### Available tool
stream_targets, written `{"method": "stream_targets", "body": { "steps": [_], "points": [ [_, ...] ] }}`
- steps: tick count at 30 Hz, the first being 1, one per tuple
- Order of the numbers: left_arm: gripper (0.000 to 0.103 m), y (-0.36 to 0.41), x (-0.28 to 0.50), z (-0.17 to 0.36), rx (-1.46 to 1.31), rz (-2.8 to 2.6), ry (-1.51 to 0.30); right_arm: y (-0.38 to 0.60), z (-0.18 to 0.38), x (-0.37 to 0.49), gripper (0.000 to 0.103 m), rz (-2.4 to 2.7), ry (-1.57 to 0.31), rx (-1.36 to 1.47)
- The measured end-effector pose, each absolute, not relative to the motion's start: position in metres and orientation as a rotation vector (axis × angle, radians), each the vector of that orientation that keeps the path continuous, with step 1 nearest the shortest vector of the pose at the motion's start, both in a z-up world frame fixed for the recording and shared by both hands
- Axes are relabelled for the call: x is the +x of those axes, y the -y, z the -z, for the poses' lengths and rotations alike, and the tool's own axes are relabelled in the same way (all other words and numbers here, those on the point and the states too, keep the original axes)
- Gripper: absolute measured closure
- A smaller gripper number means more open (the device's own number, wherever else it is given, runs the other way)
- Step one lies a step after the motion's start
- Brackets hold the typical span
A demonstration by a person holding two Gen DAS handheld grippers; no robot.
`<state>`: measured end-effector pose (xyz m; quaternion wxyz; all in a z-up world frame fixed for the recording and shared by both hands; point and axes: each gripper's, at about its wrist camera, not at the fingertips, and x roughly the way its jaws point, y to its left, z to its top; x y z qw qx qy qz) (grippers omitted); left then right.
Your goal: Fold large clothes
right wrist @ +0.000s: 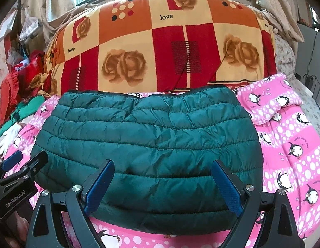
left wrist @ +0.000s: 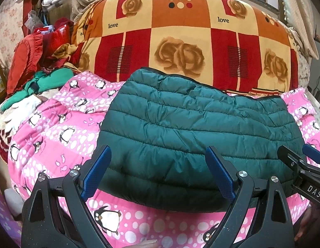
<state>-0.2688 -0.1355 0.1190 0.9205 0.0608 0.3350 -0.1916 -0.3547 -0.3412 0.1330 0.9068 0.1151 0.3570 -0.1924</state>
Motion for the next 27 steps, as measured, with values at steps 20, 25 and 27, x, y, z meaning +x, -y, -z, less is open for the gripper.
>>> {"method": "stream_targets", "body": {
  "steps": [20, 25, 27],
  "points": [
    [0.011, 0.1406, -0.2659, -0.1129, 0.137, 0.399, -0.701, 0.3416, -0.1286, -0.3494, 0.01, 0.398, -0.751, 0.238],
    [0.011, 0.1431, -0.264, -0.1098, 0.145, 0.404, -0.705, 0.3429, -0.1265, -0.3475, 0.01, 0.399, -0.756, 0.239],
    [0.011, 0.143, -0.2638, -0.1091, 0.147, 0.404, -0.707, 0.3427, -0.1263, -0.3472, 0.01, 0.401, -0.757, 0.238]
  ]
}}
